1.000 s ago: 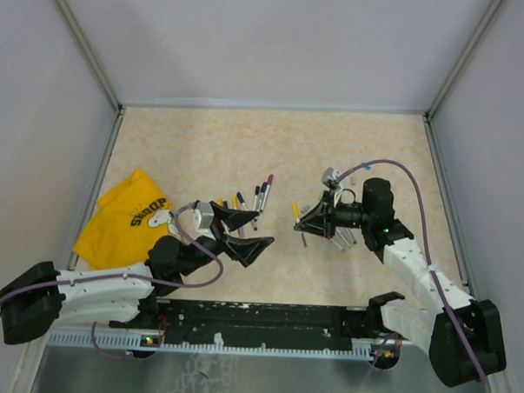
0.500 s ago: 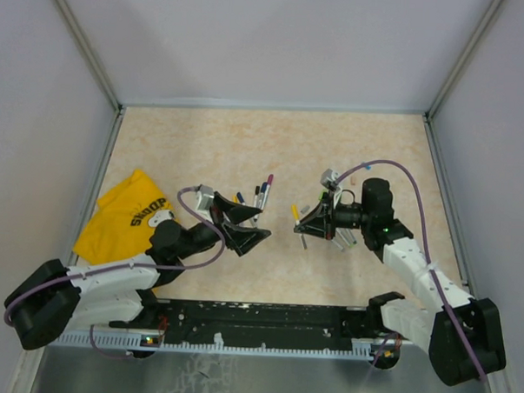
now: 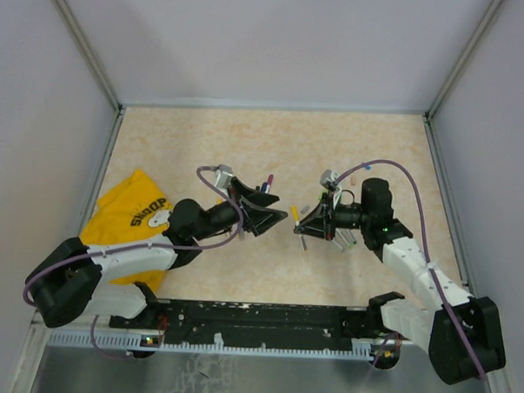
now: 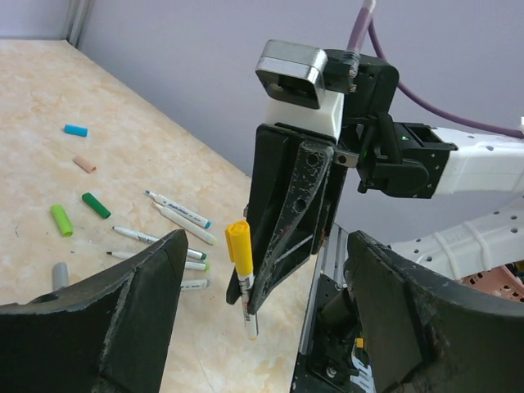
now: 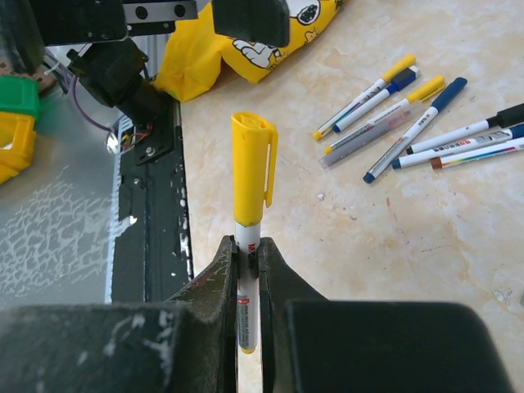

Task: Open the pen caps
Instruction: Open the pen cap from the pen.

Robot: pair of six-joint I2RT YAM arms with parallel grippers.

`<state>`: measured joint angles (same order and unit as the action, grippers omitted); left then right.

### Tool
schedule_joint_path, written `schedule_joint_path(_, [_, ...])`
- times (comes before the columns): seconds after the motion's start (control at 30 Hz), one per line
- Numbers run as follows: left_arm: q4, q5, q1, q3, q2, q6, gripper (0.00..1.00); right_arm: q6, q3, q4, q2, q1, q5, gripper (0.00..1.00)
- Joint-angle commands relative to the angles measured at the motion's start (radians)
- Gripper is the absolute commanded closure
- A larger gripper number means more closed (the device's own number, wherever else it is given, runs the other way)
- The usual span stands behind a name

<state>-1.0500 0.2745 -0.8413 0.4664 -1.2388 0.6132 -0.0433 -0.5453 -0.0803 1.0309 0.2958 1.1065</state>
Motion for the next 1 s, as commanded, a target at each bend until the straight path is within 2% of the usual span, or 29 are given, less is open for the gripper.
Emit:
schedule_joint_path(0.0, [-0.001, 0.025, -0.003, 0.070, -0.066, 0.058, 0.21, 0.017, -0.053, -0.024, 0.004, -0.009, 0.023, 1.00])
schedule_joint_path(0.1, [0.000, 0.016, -0.019, 0.091, -0.109, 0.072, 0.30, 0.014, -0.053, -0.026, 0.005, -0.010, 0.024, 1.00])
schedule_joint_path(0.23, [0.026, -0.041, -0.062, 0.117, -0.142, 0.056, 0.38, 0.014, -0.053, -0.026, 0.007, -0.009, 0.023, 1.00])
schedule_joint_path(0.33, [0.114, -0.113, -0.099, 0.157, -0.156, 0.020, 0.41, 0.013, -0.053, -0.026, 0.007, -0.009, 0.024, 1.00])
schedule_joint_path(0.43, [0.174, -0.173, -0.125, 0.191, -0.171, -0.011, 0.50, 0.013, -0.053, -0.026, 0.007, -0.009, 0.023, 1.00])
schedule_joint_path(0.53, [0.192, -0.182, -0.131, 0.204, -0.181, -0.015, 0.60, 0.013, -0.053, -0.026, 0.007, -0.009, 0.024, 1.00])
schedule_joint_path(0.63, [0.193, -0.181, -0.132, 0.205, -0.187, -0.015, 0.63, 0.013, -0.053, -0.027, 0.007, -0.010, 0.024, 1.00])
schedule_joint_path(0.67, [0.193, -0.178, -0.131, 0.205, -0.189, -0.014, 0.67, 0.011, -0.053, -0.027, 0.008, -0.009, 0.024, 1.00])
schedule_joint_path(0.8, [0.179, -0.170, -0.131, 0.208, -0.197, -0.015, 0.96, 0.011, -0.052, -0.029, 0.009, -0.009, 0.022, 1.00])
schedule_joint_path(0.83, [0.169, -0.173, -0.131, 0.203, -0.195, -0.014, 1.00, 0.010, -0.052, -0.031, 0.009, -0.009, 0.020, 1.00])
schedule_joint_path(0.97, [0.108, -0.229, -0.127, 0.169, -0.151, 0.000, 1.00, 0.004, -0.042, -0.042, 0.012, -0.008, 0.023, 0.87])
